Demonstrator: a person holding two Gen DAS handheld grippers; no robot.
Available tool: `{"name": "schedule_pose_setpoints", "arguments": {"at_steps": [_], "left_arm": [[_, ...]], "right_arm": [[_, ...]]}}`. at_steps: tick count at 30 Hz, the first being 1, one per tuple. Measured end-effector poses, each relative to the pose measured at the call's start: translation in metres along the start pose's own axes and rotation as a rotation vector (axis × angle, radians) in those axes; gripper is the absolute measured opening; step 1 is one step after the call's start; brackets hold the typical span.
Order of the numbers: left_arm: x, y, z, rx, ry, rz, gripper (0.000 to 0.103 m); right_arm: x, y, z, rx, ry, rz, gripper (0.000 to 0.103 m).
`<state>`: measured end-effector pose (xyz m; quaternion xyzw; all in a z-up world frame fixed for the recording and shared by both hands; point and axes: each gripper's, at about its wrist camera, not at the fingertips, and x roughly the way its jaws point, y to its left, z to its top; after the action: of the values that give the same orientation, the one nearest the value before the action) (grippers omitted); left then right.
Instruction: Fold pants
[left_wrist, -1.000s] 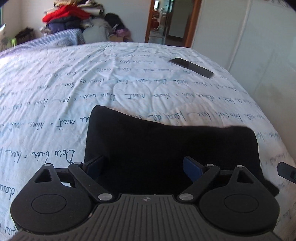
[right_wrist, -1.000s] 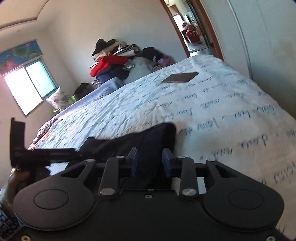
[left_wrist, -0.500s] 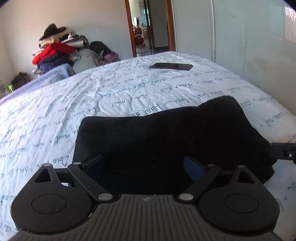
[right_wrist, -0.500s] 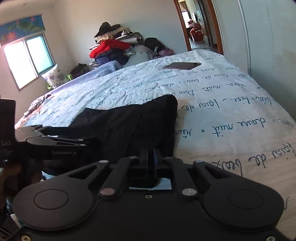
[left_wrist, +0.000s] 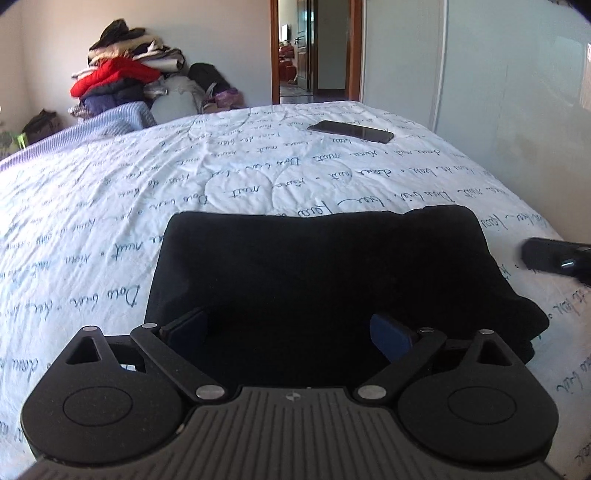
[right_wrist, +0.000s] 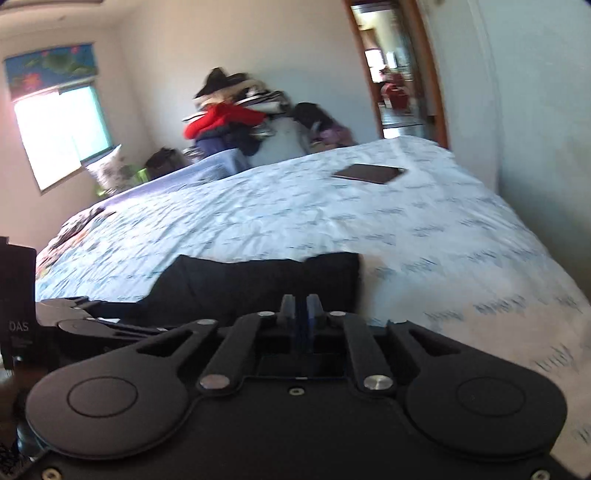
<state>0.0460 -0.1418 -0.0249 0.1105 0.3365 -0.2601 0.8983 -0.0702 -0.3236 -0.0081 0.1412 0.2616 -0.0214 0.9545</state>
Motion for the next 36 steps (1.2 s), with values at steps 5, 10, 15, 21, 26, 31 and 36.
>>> {"name": "schedule_pose_setpoints", "arguments": {"at_steps": [5, 10, 15, 21, 26, 31, 36], "left_arm": [[-0.012, 0.002, -0.016, 0.035, 0.016, -0.012, 0.098], [-0.03, 0.029, -0.02, -0.051, -0.036, 0.037, 0.097], [-0.01, 0.06, -0.024, -0.197, 0.123, -0.054, 0.098], [-0.041, 0.095, -0.041, -0.298, 0.112, -0.085, 0.096], [-0.063, 0.146, -0.037, -0.469, 0.019, 0.059, 0.096], [-0.065, 0.162, -0.025, -0.511, -0.003, 0.09, 0.096], [-0.064, 0.151, -0.019, -0.44, -0.015, 0.077, 0.097]], "right_arm": [[0.041, 0.023, -0.025, -0.229, 0.115, -0.117, 0.043], [0.023, 0.01, -0.004, -0.158, 0.066, -0.128, 0.043], [0.059, 0.011, 0.015, -0.168, 0.086, -0.099, 0.043], [0.062, 0.035, 0.009, -0.308, 0.091, -0.227, 0.049], [0.033, 0.108, -0.008, -0.434, -0.014, -0.039, 0.049], [0.033, 0.188, -0.049, -0.64, 0.008, 0.164, 0.047], [0.052, 0.205, -0.067, -0.684, 0.074, 0.128, 0.049]]}}
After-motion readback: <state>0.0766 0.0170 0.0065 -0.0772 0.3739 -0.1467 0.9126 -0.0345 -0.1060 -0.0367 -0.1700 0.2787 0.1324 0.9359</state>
